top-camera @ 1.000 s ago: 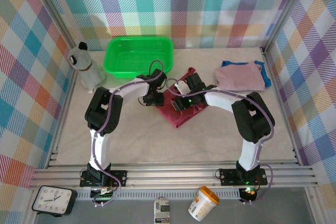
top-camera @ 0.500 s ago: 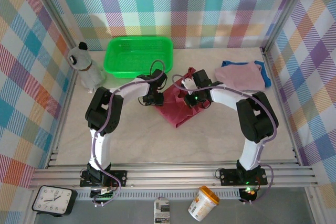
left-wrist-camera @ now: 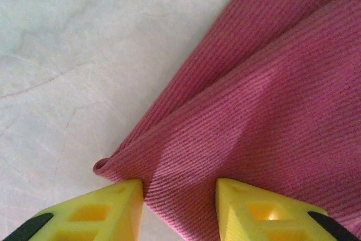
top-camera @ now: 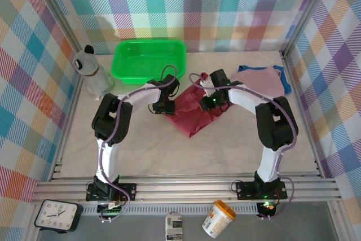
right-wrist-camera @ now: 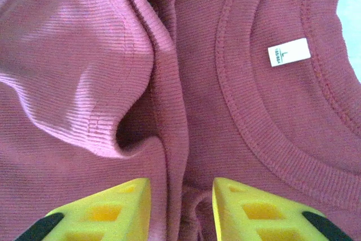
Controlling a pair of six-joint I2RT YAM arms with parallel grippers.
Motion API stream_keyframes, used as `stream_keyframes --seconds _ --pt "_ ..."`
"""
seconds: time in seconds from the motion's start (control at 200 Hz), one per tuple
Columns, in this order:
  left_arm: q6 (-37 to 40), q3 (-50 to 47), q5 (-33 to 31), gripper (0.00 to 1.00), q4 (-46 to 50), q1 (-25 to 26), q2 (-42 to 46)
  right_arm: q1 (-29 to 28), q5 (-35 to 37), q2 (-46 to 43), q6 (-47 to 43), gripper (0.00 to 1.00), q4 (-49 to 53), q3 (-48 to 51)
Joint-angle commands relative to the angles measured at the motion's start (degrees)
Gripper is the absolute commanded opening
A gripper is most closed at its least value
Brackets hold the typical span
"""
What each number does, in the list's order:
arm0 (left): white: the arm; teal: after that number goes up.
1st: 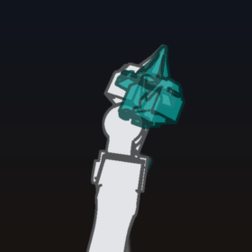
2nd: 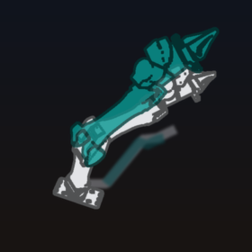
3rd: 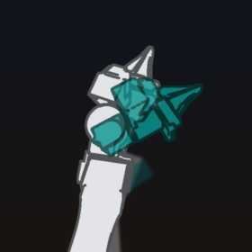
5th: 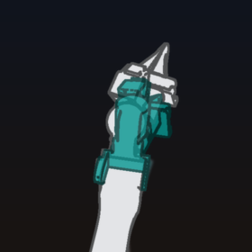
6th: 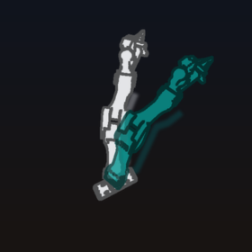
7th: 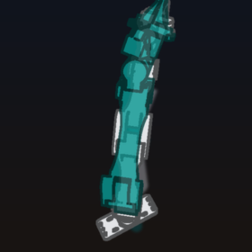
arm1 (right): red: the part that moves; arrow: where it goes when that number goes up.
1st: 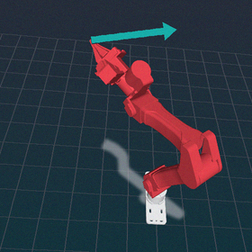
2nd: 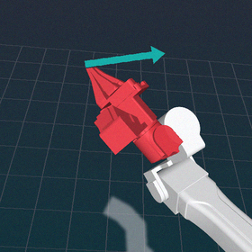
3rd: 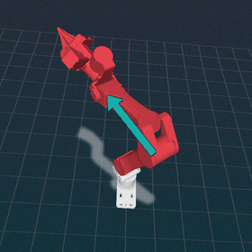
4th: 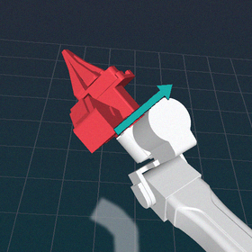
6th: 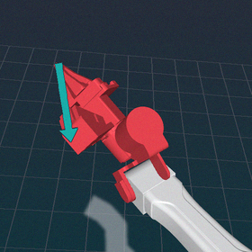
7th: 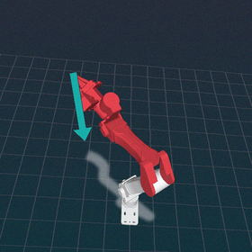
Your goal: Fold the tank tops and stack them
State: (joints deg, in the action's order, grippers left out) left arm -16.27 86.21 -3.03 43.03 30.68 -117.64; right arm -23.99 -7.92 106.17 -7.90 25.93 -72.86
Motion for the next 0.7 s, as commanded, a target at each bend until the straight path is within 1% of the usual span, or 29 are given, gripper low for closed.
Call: stream_keyframes --seconds 0.0,0.04,0.205,0.265,0.36,0.425,0.505,0.595,0.695 --pt "-0.6 3.8 1.5 0.39 5.0 0.3 1.7 0.0 -1.2 -6.3 1.2 0.38 2.6 0.7" --pt "-0.7 5.1 1.8 0.39 5.4 0.4 2.1 0.1 -2.7 -8.5 1.8 0.39 2.4 1.8" --pt "-2.3 9.6 5.9 0.39 4.1 0.9 1.6 -0.3 -15.1 -16.3 16.1 0.36 -4.4 11.7" --pt "-2.7 11.4 7.4 0.39 3.0 1.5 0.4 -0.9 -17.5 -17.8 21.6 0.35 -8.0 15.9" --pt "-2.8 13.9 8.9 0.38 0.9 2.9 -2.4 -1.5 -18.8 -17.2 27.0 0.34 -14.6 21.0" --pt "-2.8 15.3 9.9 0.37 -1.3 3.8 -4.5 -1.6 -19.3 -15.3 28.8 0.33 -19.1 22.4" --pt "-2.9 16.4 11.2 0.35 -4.6 4.7 -6.5 -1.7 -18.4 -13.3 29.6 0.31 -23.7 23.1" --pt "-2.9 17.1 11.7 0.32 -8.7 5.2 -8.4 -1.7 -17.1 -10.4 29.4 0.29 -24.1 22.3" --pt "-2.6 19.2 11.2 0.3 -10.5 5.3 -11.0 -1.7 -14.3 -9.2 29.2 0.27 -23.3 23.3"
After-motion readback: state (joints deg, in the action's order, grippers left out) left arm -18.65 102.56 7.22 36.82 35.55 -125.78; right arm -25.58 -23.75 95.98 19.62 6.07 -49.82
